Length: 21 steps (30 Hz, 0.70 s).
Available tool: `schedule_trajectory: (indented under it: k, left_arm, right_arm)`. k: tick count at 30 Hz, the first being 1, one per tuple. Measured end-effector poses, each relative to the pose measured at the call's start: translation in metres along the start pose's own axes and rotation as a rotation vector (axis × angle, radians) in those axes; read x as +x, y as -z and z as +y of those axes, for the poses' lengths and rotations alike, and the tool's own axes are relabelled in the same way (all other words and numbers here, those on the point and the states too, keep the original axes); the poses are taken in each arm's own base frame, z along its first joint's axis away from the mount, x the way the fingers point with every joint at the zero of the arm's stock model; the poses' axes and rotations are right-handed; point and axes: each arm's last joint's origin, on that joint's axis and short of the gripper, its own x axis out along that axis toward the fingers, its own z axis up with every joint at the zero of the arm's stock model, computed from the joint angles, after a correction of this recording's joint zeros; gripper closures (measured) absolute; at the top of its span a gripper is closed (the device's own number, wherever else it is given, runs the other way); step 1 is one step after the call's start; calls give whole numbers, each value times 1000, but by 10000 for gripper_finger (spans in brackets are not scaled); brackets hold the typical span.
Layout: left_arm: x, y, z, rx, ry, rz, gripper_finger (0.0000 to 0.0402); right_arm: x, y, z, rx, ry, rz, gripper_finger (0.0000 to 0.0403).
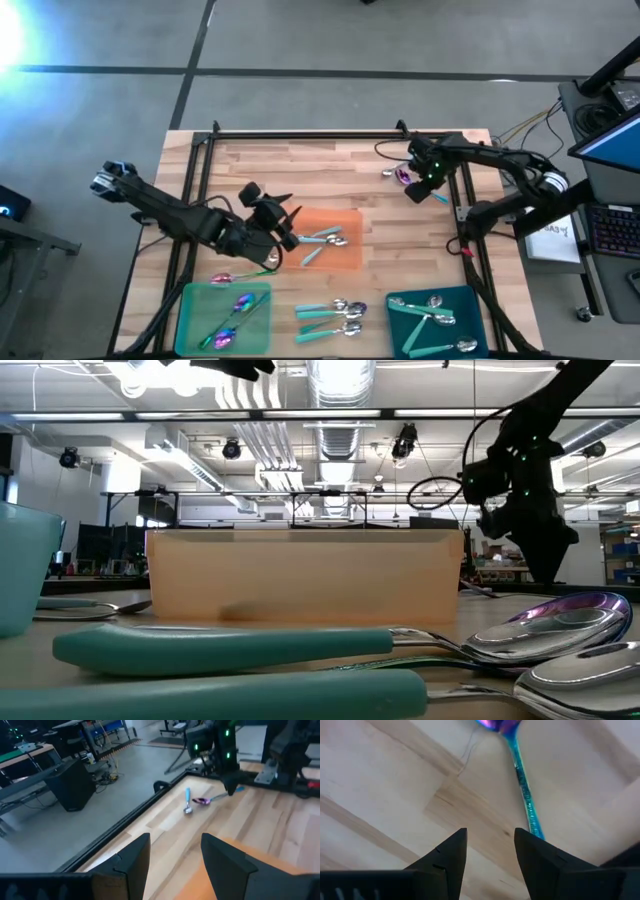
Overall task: Sort silverware by color (type)
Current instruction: Put the violet spoon into the green bin
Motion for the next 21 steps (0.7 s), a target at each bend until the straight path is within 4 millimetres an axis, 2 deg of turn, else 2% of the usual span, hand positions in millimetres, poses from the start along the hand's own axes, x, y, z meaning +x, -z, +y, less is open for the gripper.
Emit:
schedule_trajectory:
  k: [14, 21]
  left_arm:
    - [-6, -9, 13, 63, -91, -52, 240]
    - [-8, -8, 20, 99, -129, -49, 240]
  right_arm:
    - [38, -19, -5, 1, 4, 181, 248]
    - [40, -20, -5, 8, 4, 189, 248]
